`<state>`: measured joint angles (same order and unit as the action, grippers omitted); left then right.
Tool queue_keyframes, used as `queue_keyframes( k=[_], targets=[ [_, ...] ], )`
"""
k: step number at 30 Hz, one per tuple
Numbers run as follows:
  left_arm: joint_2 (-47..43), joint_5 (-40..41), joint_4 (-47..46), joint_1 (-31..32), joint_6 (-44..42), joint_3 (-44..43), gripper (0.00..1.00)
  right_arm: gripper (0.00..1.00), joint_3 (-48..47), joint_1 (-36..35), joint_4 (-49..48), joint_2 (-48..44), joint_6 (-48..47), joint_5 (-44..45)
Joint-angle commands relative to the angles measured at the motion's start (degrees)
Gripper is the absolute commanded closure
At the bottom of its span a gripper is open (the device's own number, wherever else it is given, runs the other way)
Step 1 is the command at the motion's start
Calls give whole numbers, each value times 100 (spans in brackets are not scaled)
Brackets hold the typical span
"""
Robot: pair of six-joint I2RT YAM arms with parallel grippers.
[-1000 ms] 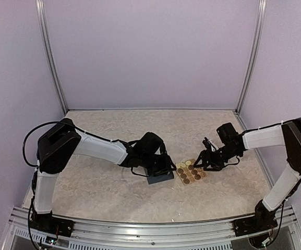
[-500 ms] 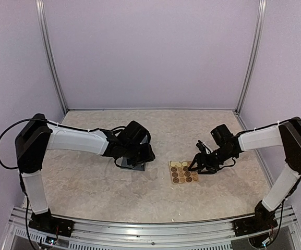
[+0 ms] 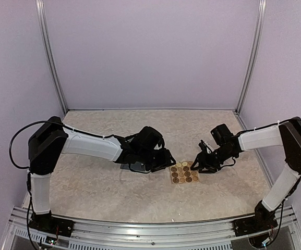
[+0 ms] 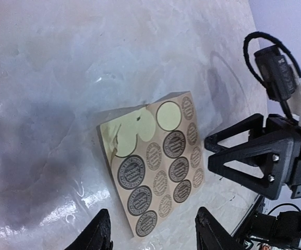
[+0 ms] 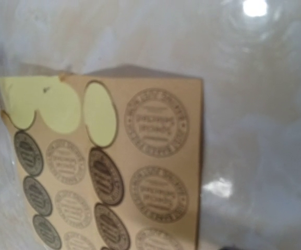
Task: Place the letter into the envelope and seal it
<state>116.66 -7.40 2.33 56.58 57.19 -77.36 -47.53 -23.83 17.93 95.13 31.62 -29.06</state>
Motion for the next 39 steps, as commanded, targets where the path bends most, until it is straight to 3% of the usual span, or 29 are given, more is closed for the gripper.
queue_keyframes(
  k=[1,23,27,34,39],
  targets=[
    [331,-358,-165,-75,120,-165,49,51,-143,22,-26,199,2,129],
    [964,-834,-868,-197,341,-122,59,58,-272,-159,-79,676,20,-126],
    [932,-770,-986,-195,380,-62,67,58,-269,-198,-79,693,46,-126],
    [834,-690,-1129,-219,442,73,100,59,-270,-217,-62,615,100,-68],
    [573,-648,-1401,-219,352,300,100,55,-262,-216,-47,135,212,-3]
  ],
)
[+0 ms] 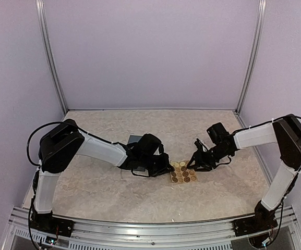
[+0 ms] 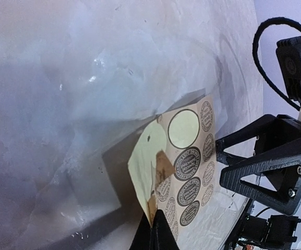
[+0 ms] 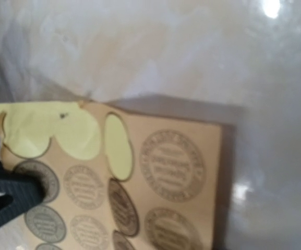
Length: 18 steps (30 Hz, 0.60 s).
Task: Place the letter into the envelope and seal it
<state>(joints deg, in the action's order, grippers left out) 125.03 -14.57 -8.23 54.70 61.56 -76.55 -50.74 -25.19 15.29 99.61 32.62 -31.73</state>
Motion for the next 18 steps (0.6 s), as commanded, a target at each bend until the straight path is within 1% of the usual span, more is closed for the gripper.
queue_keyframes(
  k=[1,4,7,12,14,18],
  targets=[
    [-379,93,-418,-25,-134,280,100,53,49,-76,232,-455,139,262],
    [-828,196,-547,7,-378,458,100,44,40,-63,313,-990,183,266],
    [-1460,216,-588,72,-737,588,100,34,29,-57,414,-1601,134,211],
    [-2484,85,-335,238,-1497,763,100,23,18,-52,354,-2454,-122,-319],
    [-2913,-17,-227,304,-1832,874,100,20,95,-63,136,-2773,-165,-702],
    [-3626,-440,-25,355,-2486,1077,100,15,487,-208,-1013,-3421,35,-1583]
  ],
)
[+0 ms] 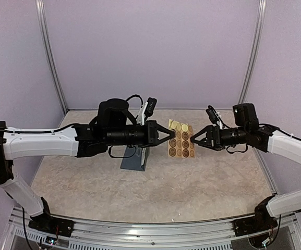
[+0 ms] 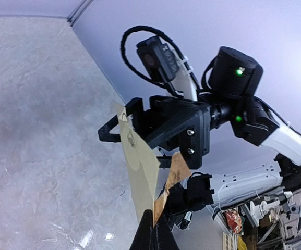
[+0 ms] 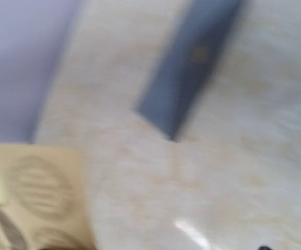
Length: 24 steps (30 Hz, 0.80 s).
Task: Place the letter into the envelope and seal it
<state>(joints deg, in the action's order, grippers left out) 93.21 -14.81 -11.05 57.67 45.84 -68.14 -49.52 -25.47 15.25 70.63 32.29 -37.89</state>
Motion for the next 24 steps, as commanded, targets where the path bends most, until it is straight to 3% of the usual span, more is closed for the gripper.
queue_keyframes(
  k=[1,8,14,16,20,24],
  targets=[
    [-592,-513,406,58,-1069,233,100,14,462,-262,-1311,-690,128,-1057],
    [-1364,-1237,982,111,-1931,352,100,10,788,-940,-2614,-1599,497,-1319],
    [-2013,-1553,243,149,-2164,1119,100,13,1154,-1533,-2903,-2069,679,-688],
    [-2117,-1554,215,157,-2311,1250,100,18,1315,-1612,-3055,-2101,779,-455],
    [-2227,-1618,-33,203,-2336,1445,100,36,1398,-1711,-3618,-1919,1078,-425],
    [-2394,-1596,-316,284,-2281,1639,100,38,1283,-1827,-3712,-1594,977,-374]
  ],
)
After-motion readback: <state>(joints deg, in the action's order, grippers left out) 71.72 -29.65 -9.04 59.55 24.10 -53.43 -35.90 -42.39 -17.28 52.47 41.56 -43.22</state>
